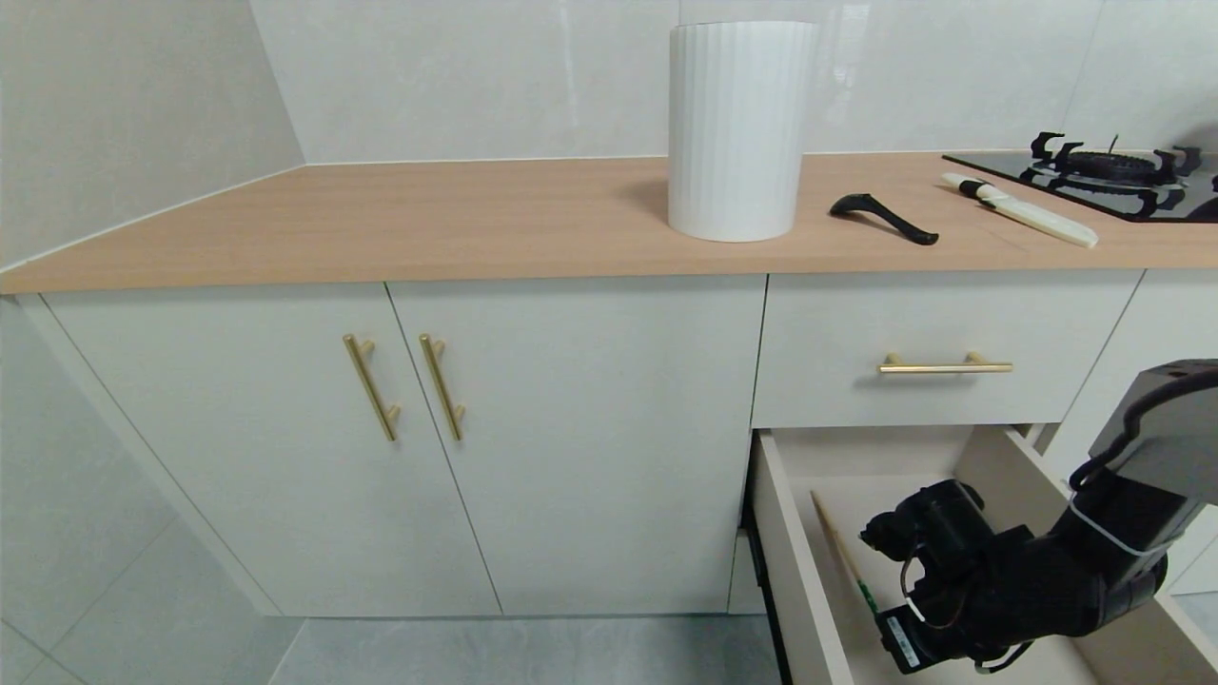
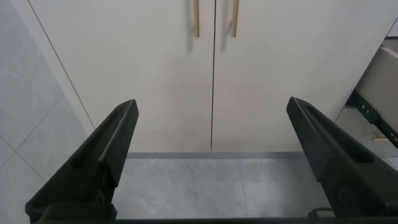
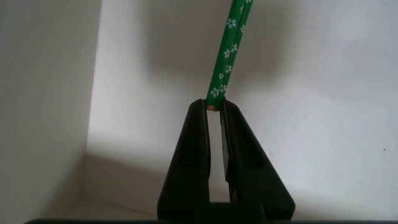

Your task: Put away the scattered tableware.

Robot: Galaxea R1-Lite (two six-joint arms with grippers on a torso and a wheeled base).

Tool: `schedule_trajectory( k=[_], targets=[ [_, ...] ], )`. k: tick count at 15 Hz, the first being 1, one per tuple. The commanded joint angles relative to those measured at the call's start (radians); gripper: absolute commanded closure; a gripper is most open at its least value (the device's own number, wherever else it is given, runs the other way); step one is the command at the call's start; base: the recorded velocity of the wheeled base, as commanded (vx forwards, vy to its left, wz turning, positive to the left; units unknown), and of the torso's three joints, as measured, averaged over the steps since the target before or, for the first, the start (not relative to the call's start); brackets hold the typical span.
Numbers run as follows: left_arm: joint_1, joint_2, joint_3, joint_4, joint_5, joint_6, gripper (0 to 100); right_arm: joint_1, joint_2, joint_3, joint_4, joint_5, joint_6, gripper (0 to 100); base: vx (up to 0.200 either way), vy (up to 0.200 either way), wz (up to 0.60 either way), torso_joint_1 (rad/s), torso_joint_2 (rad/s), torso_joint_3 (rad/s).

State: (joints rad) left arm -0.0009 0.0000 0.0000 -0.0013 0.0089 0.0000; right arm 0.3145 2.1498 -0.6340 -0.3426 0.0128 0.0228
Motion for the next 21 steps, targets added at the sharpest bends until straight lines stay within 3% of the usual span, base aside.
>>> schedule_trajectory(
  k=[1,2,7,12,17,21],
  targets=[
    [-0.001,0.002,0.000,0.000,0.000,0.000,0,0.000,0.005,0.001,-0.001,0.000,0.000,100,0.000,0.000,0.00,0.000,0.00,0.000],
    [-0.001,0.002,0.000,0.000,0.000,0.000,0,0.000,0.002,0.002,-0.001,0.000,0.000,0,0.000,0.000,0.00,0.000,0.00,0.000],
    [-0.001,0.002,0.000,0.000,0.000,0.000,0,-0.002,-0.067,0.019,0.000,-0.002,0.005,0,0.000,0.000,0.00,0.000,0.00,0.000],
    [0.001,0.002,0.000,0.000,0.000,0.000,0,-0.009,-0.507,0.089,0.020,0.000,-0.001,0,0.000,0.000,0.00,0.000,0.00,0.000],
    [0.001,0.002,0.000,0.000,0.000,0.000,0,-0.080,-0.801,0.053,0.201,0.001,-0.090,0,0.000,0.000,0.00,0.000,-0.02,-0.028],
    [-0.001,0.002,0.000,0.000,0.000,0.000,0,-0.080,-0.880,0.034,0.267,0.004,-0.090,0,0.000,0.000,0.00,0.034,-0.27,-0.321]
  ],
)
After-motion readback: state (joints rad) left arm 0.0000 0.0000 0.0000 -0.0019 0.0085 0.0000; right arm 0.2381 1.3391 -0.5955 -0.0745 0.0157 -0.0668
